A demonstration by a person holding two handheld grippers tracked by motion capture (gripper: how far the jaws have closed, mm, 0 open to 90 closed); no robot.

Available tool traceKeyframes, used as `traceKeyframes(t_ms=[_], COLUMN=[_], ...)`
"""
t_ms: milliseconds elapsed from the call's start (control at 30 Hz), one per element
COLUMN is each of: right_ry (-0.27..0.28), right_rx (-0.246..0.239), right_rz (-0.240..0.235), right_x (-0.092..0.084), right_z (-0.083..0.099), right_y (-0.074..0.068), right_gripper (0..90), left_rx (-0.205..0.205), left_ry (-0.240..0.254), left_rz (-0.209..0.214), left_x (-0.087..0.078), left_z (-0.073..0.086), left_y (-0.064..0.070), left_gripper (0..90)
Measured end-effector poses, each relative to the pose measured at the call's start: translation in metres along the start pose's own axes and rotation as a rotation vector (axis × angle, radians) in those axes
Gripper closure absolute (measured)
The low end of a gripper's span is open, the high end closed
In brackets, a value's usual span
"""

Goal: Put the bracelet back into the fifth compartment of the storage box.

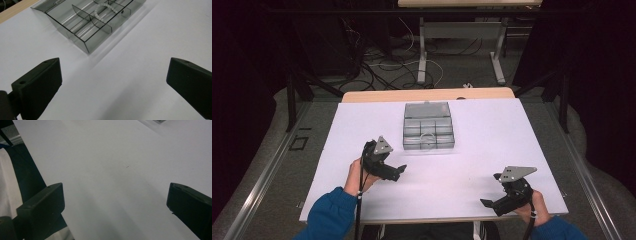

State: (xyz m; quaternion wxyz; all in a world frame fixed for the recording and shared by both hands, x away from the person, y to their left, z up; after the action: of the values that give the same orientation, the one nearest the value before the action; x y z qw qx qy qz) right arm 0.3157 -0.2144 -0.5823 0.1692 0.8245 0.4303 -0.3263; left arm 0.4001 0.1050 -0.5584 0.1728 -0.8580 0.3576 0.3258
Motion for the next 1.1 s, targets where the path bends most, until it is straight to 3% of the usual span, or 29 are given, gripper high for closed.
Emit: traceKeyframes(t_ms=[333, 1100], right_ry=[0.0, 0.017], right_rx=[0.009, 0.006], right_rz=[0.002, 0.01], right_x=[0.0, 0.002], right_z=[0.0, -0.001], right_y=[-0.001, 0.0], right_gripper=[1.1, 1.1], left_rx=[-0.015, -0.005], left_ry=[-0.014, -0.004], left_rz=[0.009, -0.012], left_x=[-0.02, -0.05], left_z=[0.026, 0.059], left_y=[0.007, 0.016], left_gripper=[0.1, 0.1])
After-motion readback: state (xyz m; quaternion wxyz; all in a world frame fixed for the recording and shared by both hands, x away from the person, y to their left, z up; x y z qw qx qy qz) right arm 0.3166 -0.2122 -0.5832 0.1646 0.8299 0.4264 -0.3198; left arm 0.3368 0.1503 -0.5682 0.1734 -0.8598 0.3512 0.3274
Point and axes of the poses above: each handheld gripper's, and its own axes: x roughly forward along the jaws, z roughly out of its underside, y roughly to its right, the point moved 9 cm from there along x, roughly forward along the jaws, and after that the axes turned 2 degrees about -x, right-handed, at the moved point
